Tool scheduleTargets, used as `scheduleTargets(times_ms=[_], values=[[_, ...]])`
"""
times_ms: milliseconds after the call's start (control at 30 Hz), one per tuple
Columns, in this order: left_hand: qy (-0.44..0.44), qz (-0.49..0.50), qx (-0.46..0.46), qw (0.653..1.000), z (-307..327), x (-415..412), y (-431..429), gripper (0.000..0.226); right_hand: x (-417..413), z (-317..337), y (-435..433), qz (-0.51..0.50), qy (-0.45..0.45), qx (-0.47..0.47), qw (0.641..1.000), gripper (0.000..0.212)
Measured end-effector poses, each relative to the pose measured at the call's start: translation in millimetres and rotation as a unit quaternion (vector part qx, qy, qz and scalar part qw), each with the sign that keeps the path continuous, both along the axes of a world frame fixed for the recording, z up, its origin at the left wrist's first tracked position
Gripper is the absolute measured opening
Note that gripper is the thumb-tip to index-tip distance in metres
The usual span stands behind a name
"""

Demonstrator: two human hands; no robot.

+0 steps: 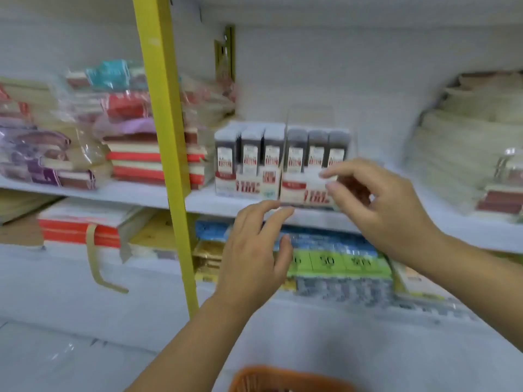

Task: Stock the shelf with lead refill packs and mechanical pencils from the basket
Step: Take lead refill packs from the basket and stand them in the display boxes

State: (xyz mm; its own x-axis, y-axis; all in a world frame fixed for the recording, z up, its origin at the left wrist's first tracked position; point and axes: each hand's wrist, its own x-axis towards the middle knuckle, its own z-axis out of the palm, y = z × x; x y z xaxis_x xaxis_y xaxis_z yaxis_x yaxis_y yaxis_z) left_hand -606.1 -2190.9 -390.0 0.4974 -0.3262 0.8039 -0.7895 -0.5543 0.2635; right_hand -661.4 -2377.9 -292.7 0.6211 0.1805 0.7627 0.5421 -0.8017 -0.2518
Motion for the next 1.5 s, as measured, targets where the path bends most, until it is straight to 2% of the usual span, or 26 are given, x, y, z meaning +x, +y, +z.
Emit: scheduleTargets(times_ms=[33, 100, 167, 233, 300, 400, 500, 633, 800, 1033, 1100, 1167, 1233, 1300, 1333, 1400, 1500], values=[[0.018, -0.012, 0.027, 0.999, -15.6, -7.4, 2.1, 0.038, -12.0, -24.6, -0.7, 0.017, 0.060, 0.011, 0.998, 0.014], [0.122, -0.048, 0.121, 0.984, -57.3, -24.6, 8.8, 0.041, -29.1, -85.6, -5.9, 0.015, 0.222, 0.023, 0.975, 0.010], [0.250, -0.071, 0.228, 0.938, -108.5, -38.1, 19.5, 0.047, -41.0, -158.3, -15.6, -0.018, 0.394, 0.011, 0.919, 0.014], [0.360, -0.064, 0.299, 0.881, -164.8, -47.0, 28.5, 0.053, -53.0, -236.4, -25.5, -0.062, 0.517, 0.009, 0.854, 0.026], [0.453, -0.047, 0.300, 0.838, -218.7, -56.4, 32.7, 0.055, -66.8, -307.4, -32.1, -0.096, 0.588, 0.016, 0.803, 0.037], [0.567, -0.026, 0.254, 0.783, -285.1, -74.3, 34.6, 0.055, -85.8, -386.6, -33.4, -0.120, 0.653, 0.044, 0.747, 0.045], [0.631, -0.002, 0.251, 0.734, -337.4, -88.8, 37.7, 0.061, -94.0, -434.8, -32.7, -0.133, 0.663, 0.071, 0.733, 0.044], [0.656, 0.006, 0.258, 0.709, -377.9, -90.5, 37.6, 0.066, -92.3, -472.4, -25.8, -0.152, 0.641, 0.108, 0.744, 0.057], [0.653, 0.036, 0.290, 0.699, -400.0, -79.7, 32.2, 0.072, -84.9, -499.5, -19.2, -0.233, 0.634, 0.060, 0.735, 0.045], [0.621, 0.061, 0.334, 0.707, -417.6, -68.1, 23.6, 0.068, -83.5, -503.6, -17.5, -0.231, 0.618, 0.022, 0.751, 0.029], [0.620, 0.068, 0.322, 0.712, -419.3, -67.5, 23.1, 0.065, -83.9, -502.7, -12.5, -0.239, 0.601, 0.074, 0.759, 0.021], [0.617, 0.073, 0.310, 0.719, -419.4, -68.1, 21.8, 0.060, -80.4, -503.1, -6.7, -0.244, 0.594, 0.150, 0.752, 0.013], [0.615, 0.073, 0.307, 0.723, -418.4, -67.7, 19.8, 0.055, -73.3, -504.2, -2.0, -0.250, 0.593, 0.226, 0.731, 0.013], [0.618, 0.068, 0.312, 0.718, -416.1, -64.4, 20.0, 0.052, -67.2, -506.5, 1.9, -0.235, 0.604, 0.256, 0.717, 0.021], [0.623, 0.063, 0.319, 0.712, -414.7, -62.0, 20.9, 0.051, -66.4, -507.9, 4.2, -0.220, 0.613, 0.242, 0.719, 0.029], [0.634, 0.053, 0.329, 0.698, -413.1, -57.0, 23.3, 0.052, -68.4, -512.9, 8.1, -0.214, 0.618, 0.154, 0.741, 0.046], [0.647, 0.049, 0.316, 0.692, -414.1, -52.7, 24.2, 0.052, -75.5, -518.4, 7.9, -0.258, 0.589, 0.026, 0.765, 0.061]])
